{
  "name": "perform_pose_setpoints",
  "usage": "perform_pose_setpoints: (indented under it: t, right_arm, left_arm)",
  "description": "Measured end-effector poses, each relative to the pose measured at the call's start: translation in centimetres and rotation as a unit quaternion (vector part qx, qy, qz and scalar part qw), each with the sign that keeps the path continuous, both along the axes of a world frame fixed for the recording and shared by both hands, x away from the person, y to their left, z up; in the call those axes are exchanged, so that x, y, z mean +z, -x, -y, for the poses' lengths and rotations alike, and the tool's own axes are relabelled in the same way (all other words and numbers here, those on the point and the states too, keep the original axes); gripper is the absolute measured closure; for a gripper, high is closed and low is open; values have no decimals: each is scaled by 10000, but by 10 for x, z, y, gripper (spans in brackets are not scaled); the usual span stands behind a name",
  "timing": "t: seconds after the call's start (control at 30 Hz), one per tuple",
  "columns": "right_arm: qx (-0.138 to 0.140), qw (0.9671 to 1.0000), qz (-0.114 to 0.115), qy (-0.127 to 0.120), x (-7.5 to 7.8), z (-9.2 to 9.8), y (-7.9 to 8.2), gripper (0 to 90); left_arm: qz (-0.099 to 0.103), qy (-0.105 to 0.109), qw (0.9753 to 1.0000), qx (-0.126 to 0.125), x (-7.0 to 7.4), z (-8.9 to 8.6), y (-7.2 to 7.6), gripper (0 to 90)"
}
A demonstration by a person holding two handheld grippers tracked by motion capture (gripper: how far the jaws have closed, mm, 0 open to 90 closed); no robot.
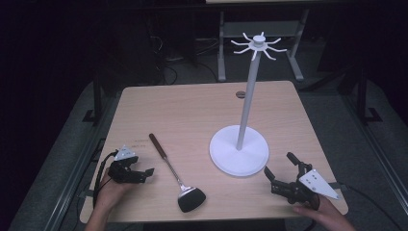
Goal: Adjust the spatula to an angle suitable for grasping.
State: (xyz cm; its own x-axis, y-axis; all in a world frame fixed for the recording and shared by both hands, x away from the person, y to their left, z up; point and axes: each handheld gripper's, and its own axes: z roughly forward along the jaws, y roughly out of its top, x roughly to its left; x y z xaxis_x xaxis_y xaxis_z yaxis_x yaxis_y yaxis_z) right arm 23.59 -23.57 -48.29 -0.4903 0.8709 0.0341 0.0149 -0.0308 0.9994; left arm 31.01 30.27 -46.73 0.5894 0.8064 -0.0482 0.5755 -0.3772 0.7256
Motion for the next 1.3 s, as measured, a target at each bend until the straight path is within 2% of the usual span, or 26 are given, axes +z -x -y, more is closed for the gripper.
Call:
perform_pose_setpoints:
  t: [0.2, 0.27, 0.4, 0.5, 0.63, 0.7, 0.83, 1.0, 1.07, 1.1, 1.27, 1.3]
  right_arm:
    - [0, 10000, -6, 16, 0, -1, 0, 55]
    - [-36, 10000, 3, 28, 0, -1, 0, 55]
    - [-35, 10000, -7, -12, 0, -1, 0, 55]
    - [-13, 10000, -4, -12, 0, -1, 0, 55]
    - [-13, 10000, -2, -8, 0, -1, 0, 55]
    - [-29, 10000, -4, -8, 0, -1, 0, 55]
    - [-23, 10000, -4, -7, 0, -1, 0, 55]
    - [-25, 10000, -4, -10, 0, -1, 0, 55]
    - [-21, 10000, -2, 3, 0, 0, 0, 55]
    - [-24, 10000, -2, -2, 0, -1, 0, 55]
    - [-36, 10000, -2, -10, 0, -1, 0, 55]
    - [-36, 10000, -2, -10, 0, -1, 0, 55]
  left_arm:
    - [6, 86, 10000, -44, 5, 4, -3, 140]
    - [101, 42, 9999, -38, 11, 5, -5, 148]
    - [190, 172, 9996, 77, 17, 7, -10, 233]
    - [153, 123, 9998, 82, 19, 8, -14, 275]
    - [234, 162, 9995, 157, 25, 11, -21, 352]
    - [212, 121, 9995, 203, 28, 14, -29, 383]
    - [254, 153, 9992, 278, 30, 14, -37, 484]
    - [197, 284, 9986, 408, 30, 14, -51, 616]
    - [173, 310, 9984, 433, 29, 14, -54, 636]
    - [171, 416, 9980, 447, 27, 12, -58, 701]
    - [100, 357, 9983, 453, 20, 11, -64, 865]
    - [92, 314, 9985, 442, 18, 10, -64, 865]
